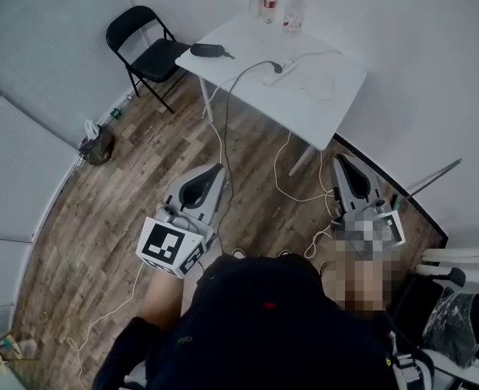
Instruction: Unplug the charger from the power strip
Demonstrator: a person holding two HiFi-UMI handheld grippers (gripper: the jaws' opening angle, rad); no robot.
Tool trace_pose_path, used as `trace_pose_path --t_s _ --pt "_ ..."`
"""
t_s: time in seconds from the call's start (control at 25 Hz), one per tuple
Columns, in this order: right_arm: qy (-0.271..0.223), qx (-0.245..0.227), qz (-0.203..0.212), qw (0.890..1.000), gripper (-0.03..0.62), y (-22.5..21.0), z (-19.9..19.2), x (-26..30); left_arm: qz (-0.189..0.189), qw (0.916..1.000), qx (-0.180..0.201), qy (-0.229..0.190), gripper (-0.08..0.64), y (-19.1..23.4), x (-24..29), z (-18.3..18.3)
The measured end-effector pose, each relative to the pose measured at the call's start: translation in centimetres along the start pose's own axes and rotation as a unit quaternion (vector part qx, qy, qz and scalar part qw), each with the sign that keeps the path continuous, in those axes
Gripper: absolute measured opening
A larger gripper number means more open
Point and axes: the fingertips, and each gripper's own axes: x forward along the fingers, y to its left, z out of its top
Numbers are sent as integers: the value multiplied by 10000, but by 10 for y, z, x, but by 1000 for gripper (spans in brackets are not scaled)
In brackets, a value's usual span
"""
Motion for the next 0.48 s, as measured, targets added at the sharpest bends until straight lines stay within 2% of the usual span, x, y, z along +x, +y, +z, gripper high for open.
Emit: trace_pose_path --t_s 0.2,0.48 --pt "65 14 -115 9999 34 4 -6 14 -187 9996 -196 46 18 22 10 -8" --pt "143 146 -306 9993 35 -31 -18 26 -384 9989 -205 178 18 28 51 -16"
